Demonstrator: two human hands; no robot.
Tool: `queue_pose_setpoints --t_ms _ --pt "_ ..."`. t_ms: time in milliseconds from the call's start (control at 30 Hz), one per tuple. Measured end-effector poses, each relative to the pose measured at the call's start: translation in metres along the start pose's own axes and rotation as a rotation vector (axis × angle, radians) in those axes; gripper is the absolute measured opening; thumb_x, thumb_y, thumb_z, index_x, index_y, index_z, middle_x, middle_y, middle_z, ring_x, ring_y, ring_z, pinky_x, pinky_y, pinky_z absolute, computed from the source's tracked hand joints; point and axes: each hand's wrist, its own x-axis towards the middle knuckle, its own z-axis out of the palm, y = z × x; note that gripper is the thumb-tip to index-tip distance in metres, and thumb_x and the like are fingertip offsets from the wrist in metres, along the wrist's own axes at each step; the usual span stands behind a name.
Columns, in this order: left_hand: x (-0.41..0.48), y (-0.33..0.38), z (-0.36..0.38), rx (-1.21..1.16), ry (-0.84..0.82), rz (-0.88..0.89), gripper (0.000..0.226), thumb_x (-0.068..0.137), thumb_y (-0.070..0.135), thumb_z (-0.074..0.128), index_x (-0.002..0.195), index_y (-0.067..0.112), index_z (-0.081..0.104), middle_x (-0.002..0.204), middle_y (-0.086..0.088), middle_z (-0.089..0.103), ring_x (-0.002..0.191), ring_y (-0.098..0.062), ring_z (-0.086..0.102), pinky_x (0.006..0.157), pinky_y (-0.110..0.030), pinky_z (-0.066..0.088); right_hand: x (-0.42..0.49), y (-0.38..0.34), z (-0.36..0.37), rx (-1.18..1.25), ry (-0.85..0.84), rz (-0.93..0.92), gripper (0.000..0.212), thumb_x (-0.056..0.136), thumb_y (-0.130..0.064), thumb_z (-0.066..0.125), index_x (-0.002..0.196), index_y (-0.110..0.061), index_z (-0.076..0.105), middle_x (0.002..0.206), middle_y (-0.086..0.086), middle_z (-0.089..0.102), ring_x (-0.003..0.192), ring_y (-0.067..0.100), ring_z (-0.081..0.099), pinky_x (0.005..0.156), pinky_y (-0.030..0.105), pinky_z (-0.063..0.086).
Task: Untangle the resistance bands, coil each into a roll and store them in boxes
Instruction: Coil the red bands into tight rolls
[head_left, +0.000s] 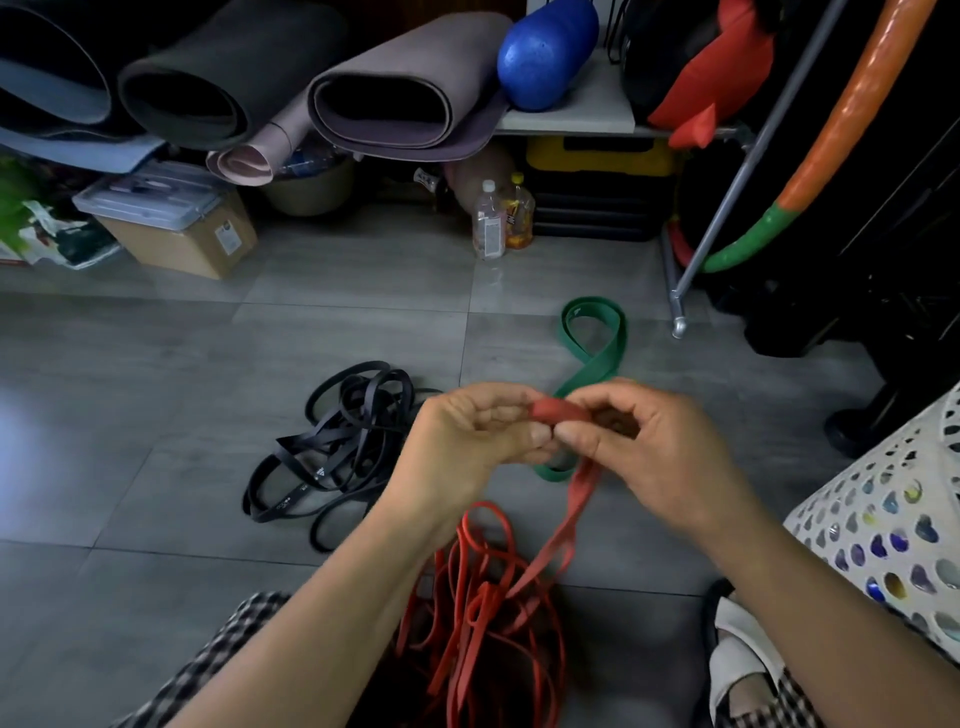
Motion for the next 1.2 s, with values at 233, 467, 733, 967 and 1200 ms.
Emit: queue_pose_setpoints --t_ms 233,467,733,967,1200 --pt "-0.002 -0.012 0.014 -0.498 0.037 -0.030 0.026 0.066 0.005 0.062 0.091 0.002 0.066 0.079 -0.006 0.072 0.069 -0.012 0.068 0.064 -0.018 0.055 -0.003 -0.004 0.016 0.223 0.194 0.012 0.026 0.067 -0.035 0.066 0.088 -0.021 0.070 0.088 -0.004 0.067 0.083 0.005 0.064 0.076 0.017 0.050" --pt "0.010 -0.005 -0.003 0.363 0.089 0.185 0.024 0.074 -0.002 0.070 0.084 0.020 0.070 0.080 0.003 0.063 0.065 -0.006 0.059 0.066 -0.017 0.051 0.008 0.000 -0.003 -0.293 0.061 -0.128 0.014 0.076 -0.020 0.069 0.088 -0.013 0.070 0.083 -0.004 0.062 0.077 0.008 0.059 0.070 0.020 0.048" --pt "0.002 -0.002 0.013 -0.434 0.097 0.086 0.015 0.065 0.009 0.062 0.080 0.011 0.067 0.075 -0.001 0.072 0.072 -0.010 0.068 0.066 -0.018 0.053 0.006 -0.003 0.009 0.289 0.077 -0.022 0.014 0.065 -0.035 0.066 0.077 -0.032 0.071 0.085 -0.006 0.066 0.081 0.003 0.064 0.074 0.015 0.049" --pt "0.004 -0.002 0.017 -0.597 0.058 0.013 0.022 0.063 0.007 0.062 0.085 0.006 0.065 0.079 -0.005 0.071 0.075 -0.012 0.069 0.068 -0.019 0.055 0.003 -0.001 0.012 0.178 0.172 -0.138 0.012 0.078 -0.031 0.063 0.090 -0.032 0.065 0.082 -0.011 0.063 0.079 -0.002 0.061 0.069 0.006 0.044" --pt "0.013 0.009 -0.009 0.449 -0.004 0.246 0.033 0.074 0.004 0.070 0.099 0.026 0.065 0.089 -0.003 0.060 0.065 -0.010 0.060 0.066 -0.016 0.051 0.011 0.003 -0.010 -0.425 0.000 -0.260 0.035 0.079 -0.042 0.053 0.088 -0.012 0.070 0.076 0.001 0.057 0.069 0.015 0.057 0.060 0.039 0.049"
